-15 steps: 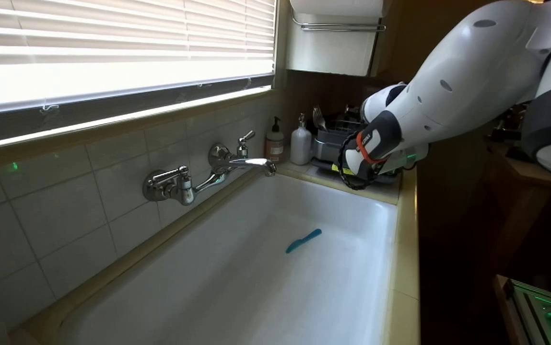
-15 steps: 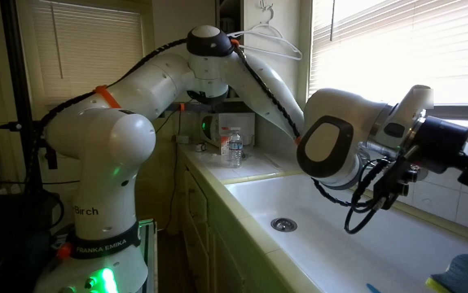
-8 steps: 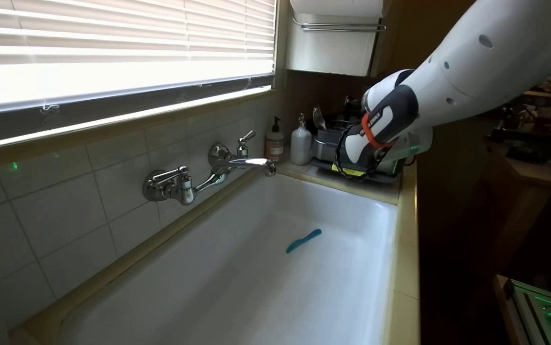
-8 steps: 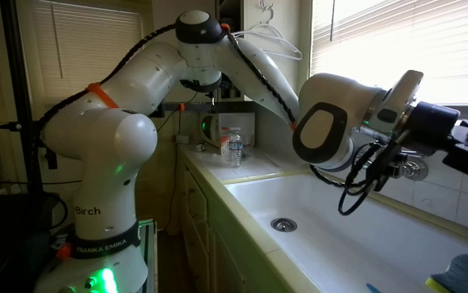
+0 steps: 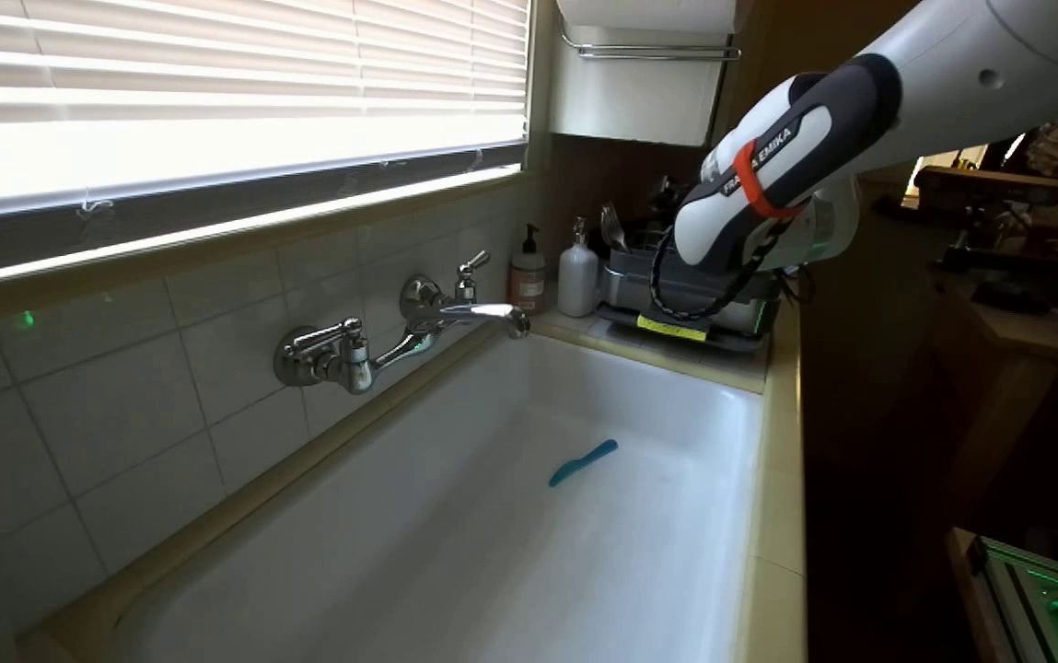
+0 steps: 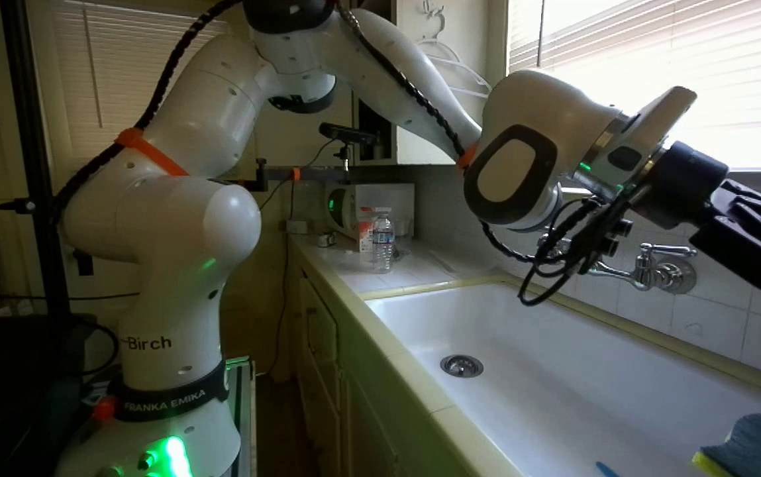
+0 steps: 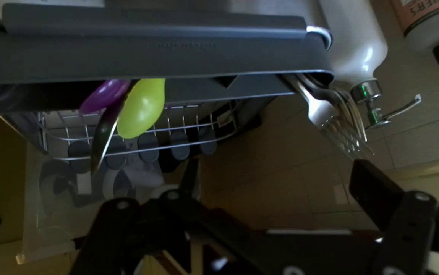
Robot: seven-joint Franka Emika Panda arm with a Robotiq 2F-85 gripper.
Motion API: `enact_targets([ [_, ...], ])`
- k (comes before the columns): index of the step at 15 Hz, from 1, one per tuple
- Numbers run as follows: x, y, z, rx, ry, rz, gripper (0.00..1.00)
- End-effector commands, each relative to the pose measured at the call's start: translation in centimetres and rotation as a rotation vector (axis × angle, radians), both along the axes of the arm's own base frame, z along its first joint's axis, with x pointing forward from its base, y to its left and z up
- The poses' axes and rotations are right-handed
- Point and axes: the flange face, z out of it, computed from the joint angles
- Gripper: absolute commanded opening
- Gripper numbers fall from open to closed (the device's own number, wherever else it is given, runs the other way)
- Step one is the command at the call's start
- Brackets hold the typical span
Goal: Take the yellow spoon out of the sink and place it on the dishrack.
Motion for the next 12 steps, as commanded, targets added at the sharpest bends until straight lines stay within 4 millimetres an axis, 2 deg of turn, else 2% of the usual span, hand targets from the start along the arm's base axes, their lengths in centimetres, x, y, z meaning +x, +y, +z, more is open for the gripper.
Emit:
enact_targets([
  [1, -1.1, 0.7, 0.2, 0.136, 0.079, 0.065, 1.0],
  [12, -2.6, 2.3, 1.8, 0.386, 0.338, 0.216, 1.0],
])
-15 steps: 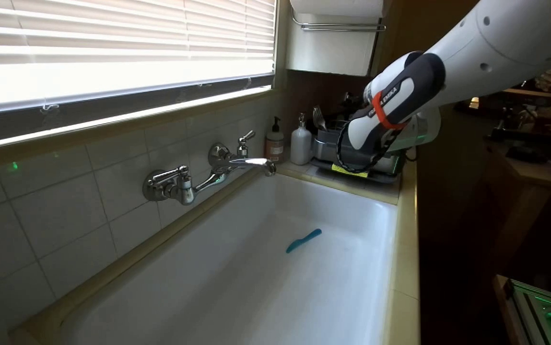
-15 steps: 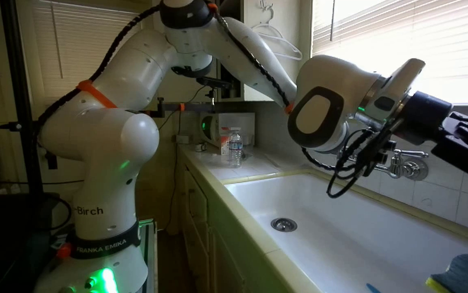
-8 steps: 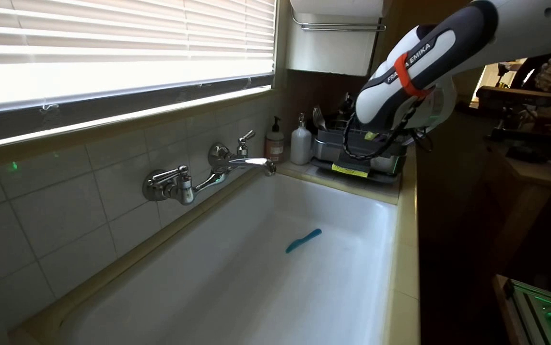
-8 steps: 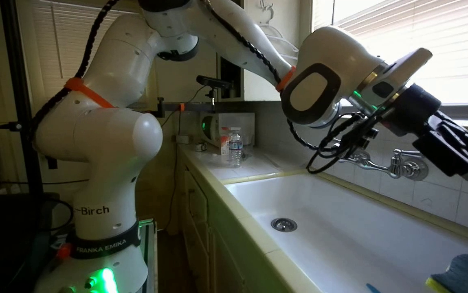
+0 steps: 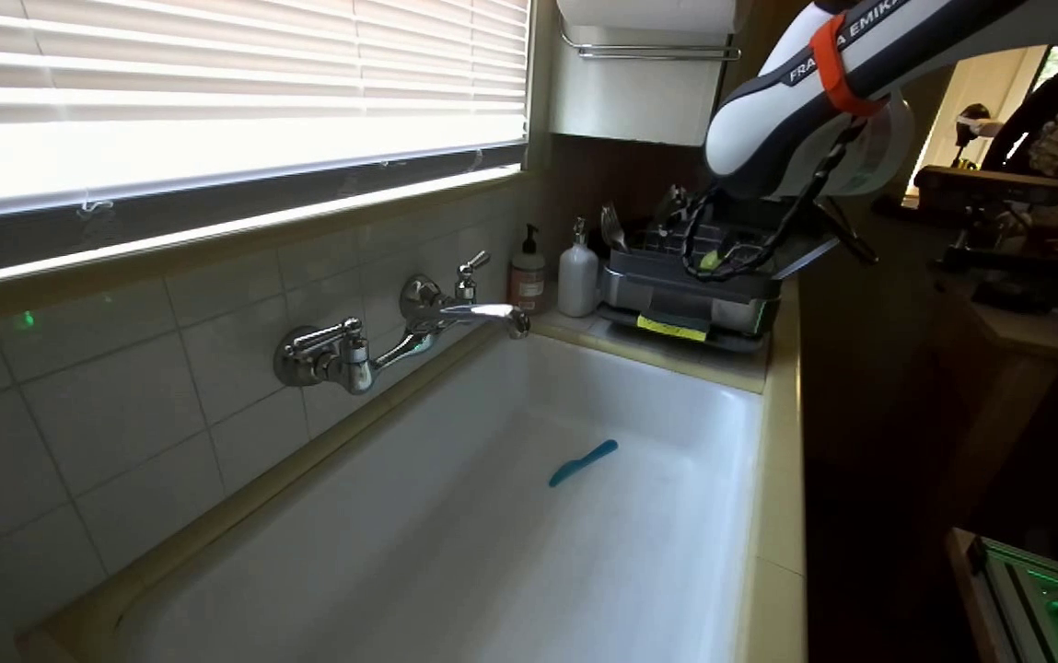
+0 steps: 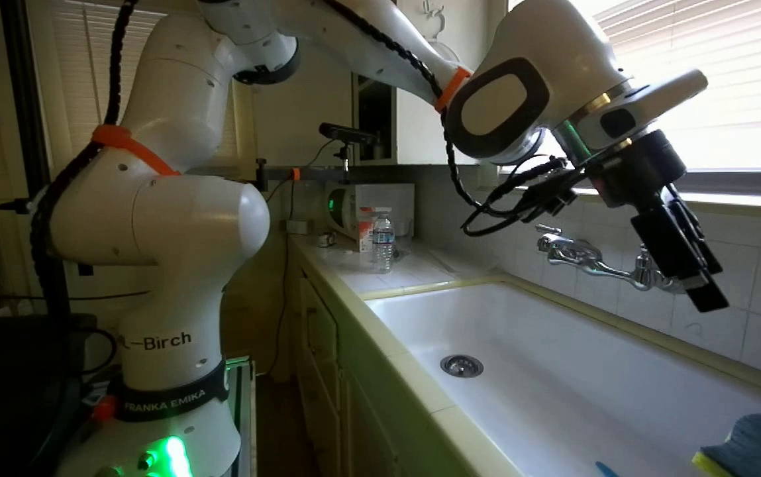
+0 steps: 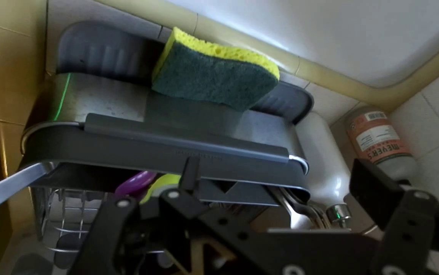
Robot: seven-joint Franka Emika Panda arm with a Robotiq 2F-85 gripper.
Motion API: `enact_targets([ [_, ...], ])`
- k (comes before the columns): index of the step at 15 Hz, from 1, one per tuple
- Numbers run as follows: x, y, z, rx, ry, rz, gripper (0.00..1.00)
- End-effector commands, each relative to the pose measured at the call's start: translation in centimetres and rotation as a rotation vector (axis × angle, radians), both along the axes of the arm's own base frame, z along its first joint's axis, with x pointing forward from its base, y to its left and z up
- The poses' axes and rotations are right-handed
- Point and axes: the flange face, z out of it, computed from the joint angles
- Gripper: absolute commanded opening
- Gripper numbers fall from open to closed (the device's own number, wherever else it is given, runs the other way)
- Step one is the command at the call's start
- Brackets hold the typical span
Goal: Take the yellow spoon out of the sink and place it on the dishrack.
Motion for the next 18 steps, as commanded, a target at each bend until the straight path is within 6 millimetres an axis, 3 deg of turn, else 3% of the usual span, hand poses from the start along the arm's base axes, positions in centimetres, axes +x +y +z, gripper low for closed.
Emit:
enact_targets([
  [1, -0.8, 0.7, -0.2, 0.085, 0.08, 0.082, 1.0],
  [11, -1.6, 3.7, -0.8, 0.237, 0.293, 0.453, 1.0],
  [18, -1.7, 6.1, -2.0, 0.258, 0.405, 0.619, 1.0],
])
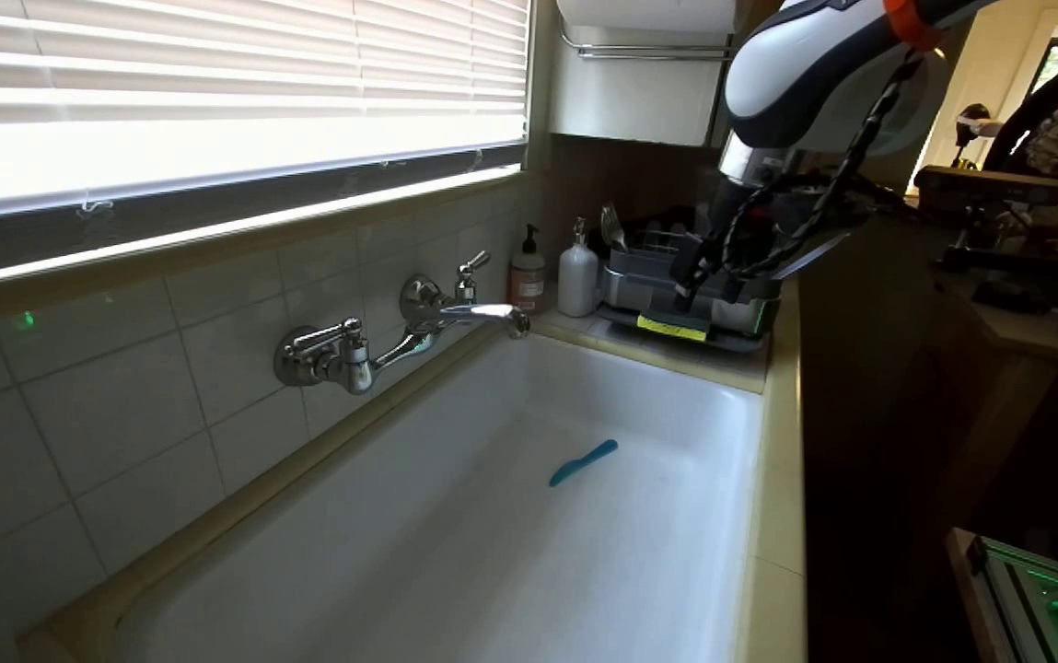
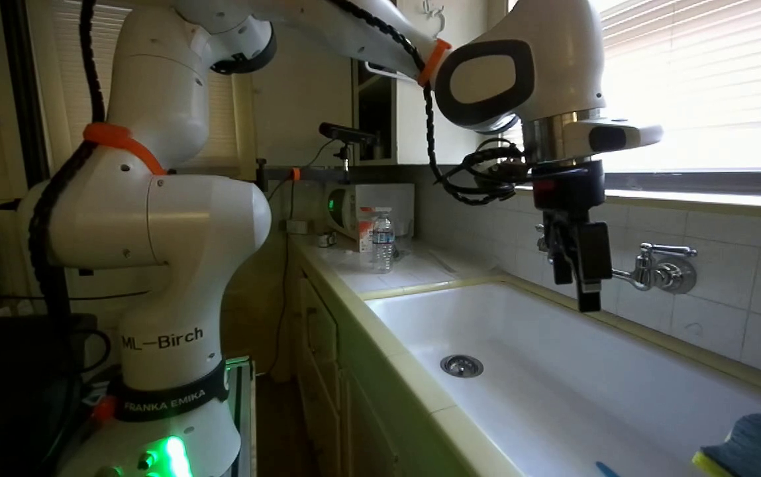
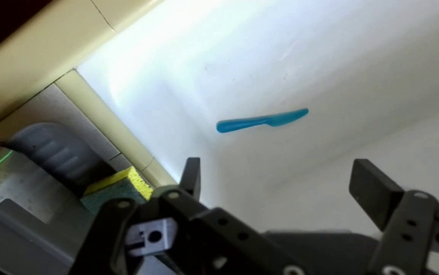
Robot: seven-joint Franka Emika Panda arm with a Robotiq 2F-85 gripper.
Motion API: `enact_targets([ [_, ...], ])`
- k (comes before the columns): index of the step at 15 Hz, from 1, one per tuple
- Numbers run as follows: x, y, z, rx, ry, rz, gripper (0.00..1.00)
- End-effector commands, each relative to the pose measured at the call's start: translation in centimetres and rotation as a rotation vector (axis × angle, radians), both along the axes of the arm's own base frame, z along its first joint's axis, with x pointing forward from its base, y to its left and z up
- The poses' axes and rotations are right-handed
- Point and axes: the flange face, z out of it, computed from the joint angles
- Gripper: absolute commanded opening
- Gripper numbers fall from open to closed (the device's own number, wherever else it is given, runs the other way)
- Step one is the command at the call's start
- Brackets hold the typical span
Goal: Take the yellow spoon out of the sink and place it on the dishrack.
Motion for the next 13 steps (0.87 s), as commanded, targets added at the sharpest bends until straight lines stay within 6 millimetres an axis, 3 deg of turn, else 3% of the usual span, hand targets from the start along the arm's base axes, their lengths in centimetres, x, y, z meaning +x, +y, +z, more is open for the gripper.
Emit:
enact_targets([
  [1, 0.0, 1.1, -0.5, 0.034, 0.04, 0.083, 1.0],
  [7, 0.3, 2.8, -1.0, 0.036, 0.048, 0.156, 1.0],
  [13, 0.8, 2.6, -0.8, 0.016, 0.041, 0.142, 1.0],
])
